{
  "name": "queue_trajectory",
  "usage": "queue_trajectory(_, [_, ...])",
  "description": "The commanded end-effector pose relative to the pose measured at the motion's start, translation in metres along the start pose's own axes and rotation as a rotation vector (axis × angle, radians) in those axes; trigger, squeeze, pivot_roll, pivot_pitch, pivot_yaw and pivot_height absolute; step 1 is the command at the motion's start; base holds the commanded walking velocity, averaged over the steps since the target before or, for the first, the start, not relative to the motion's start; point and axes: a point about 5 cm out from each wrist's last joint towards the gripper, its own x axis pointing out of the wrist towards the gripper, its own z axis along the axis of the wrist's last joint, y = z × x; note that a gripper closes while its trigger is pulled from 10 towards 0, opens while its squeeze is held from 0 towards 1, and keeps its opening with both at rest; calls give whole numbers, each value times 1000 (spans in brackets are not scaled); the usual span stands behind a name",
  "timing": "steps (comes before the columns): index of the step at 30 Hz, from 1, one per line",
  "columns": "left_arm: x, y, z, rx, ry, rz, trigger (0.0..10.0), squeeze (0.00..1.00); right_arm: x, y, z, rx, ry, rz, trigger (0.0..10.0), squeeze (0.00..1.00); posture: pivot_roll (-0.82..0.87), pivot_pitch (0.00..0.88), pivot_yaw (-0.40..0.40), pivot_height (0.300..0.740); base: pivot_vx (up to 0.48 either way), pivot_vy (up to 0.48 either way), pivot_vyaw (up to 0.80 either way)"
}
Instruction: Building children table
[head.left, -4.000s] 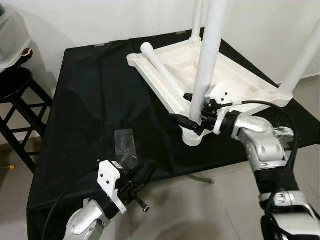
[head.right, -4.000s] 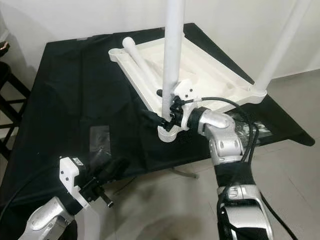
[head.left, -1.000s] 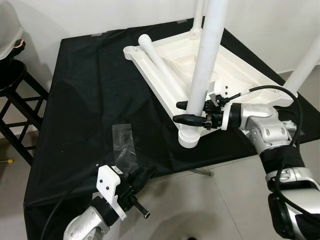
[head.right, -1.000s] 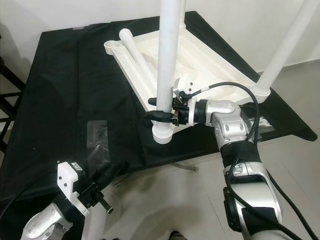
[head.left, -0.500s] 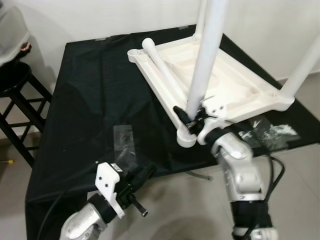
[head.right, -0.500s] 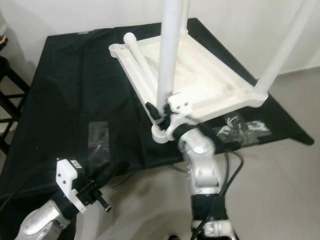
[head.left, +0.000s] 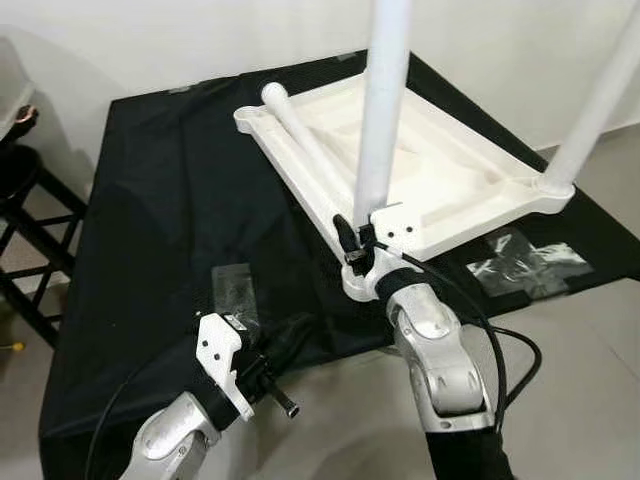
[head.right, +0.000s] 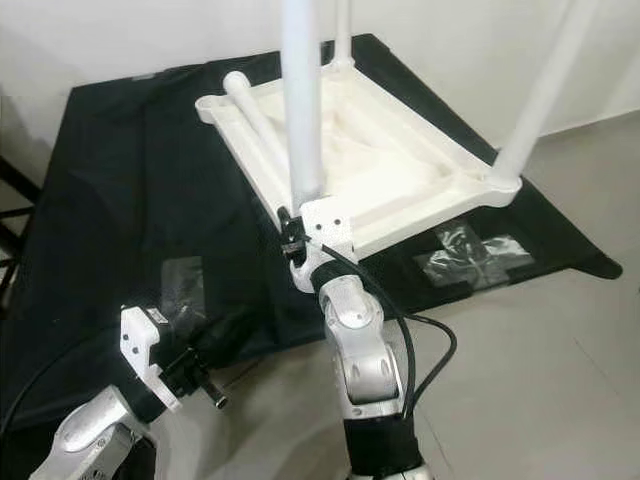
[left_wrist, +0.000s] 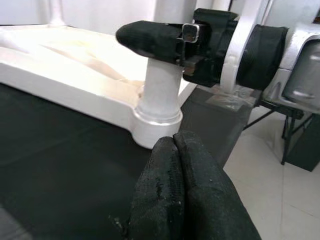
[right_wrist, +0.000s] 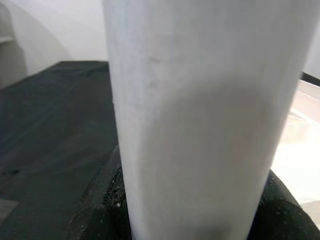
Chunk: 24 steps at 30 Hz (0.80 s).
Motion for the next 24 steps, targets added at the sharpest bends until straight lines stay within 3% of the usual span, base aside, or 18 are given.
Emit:
queue_trajectory(1, [-4,1,-4,-5,18,8,10000,0,-10,1,-44,5,231,0,7216,0,-13,207,56,740,0,0,0])
queue_trajectory(2, [-4,0,-4,-6,17,7,10000,0,-7,6,-37,22,190,88,10000,0,-14,209,52,740,0,0,0])
queue_trajectory(3, [-4,-1,-4,-7,15,6,10000,0,-4,8,-29,49,140,178,10000,1000,-14,213,48,740,0,0,0])
queue_trajectory(4, [-4,-2,-4,-8,13,6,10000,0,-2,10,-22,83,101,271,10000,1000,-13,215,43,740,0,0,0])
queue_trajectory(6, [-4,-2,-4,-8,13,6,10000,0,-2,10,-22,83,101,271,10000,1000,-13,215,43,740,0,0,0])
queue_trajectory(7, [-3,-2,-4,-8,11,7,10000,0,0,10,-16,99,71,339,10000,1000,-12,217,39,740,0,0,0])
queue_trajectory(9, [-3,-3,-4,-9,9,8,10000,0,3,6,-8,110,36,406,10000,1000,-8,220,34,740,0,0,0])
queue_trajectory(10, [-3,-4,-3,-8,7,10,10000,0,5,-1,-1,98,4,496,10000,1000,-5,223,29,740,0,0,0])
queue_trajectory(12, [-3,-4,-3,-8,7,10,10000,0,5,-1,-1,98,4,496,10000,1000,-5,223,29,740,0,0,0])
queue_trajectory(13, [-3,-5,-3,-8,5,13,10000,0,6,-11,3,43,-11,610,10000,0,0,227,23,740,0,0,0])
queue_trajectory(16, [-3,-5,-3,-8,5,13,10000,0,6,-11,3,43,-11,610,10000,0,0,227,23,740,0,0,0])
queue_trajectory(18, [-4,-8,-2,-7,2,17,10000,0,8,-36,2,-52,38,785,10000,0,12,237,18,740,0,0,0])
queue_trajectory(23, [-6,-10,-1,-7,2,18,10000,0,10,-52,1,-83,81,859,10000,0,22,243,21,740,0,0,0])
queue_trajectory(24, [-8,-12,-1,-9,8,15,10000,0,18,-63,8,-115,73,897,10000,0,27,247,23,740,0,0,0])
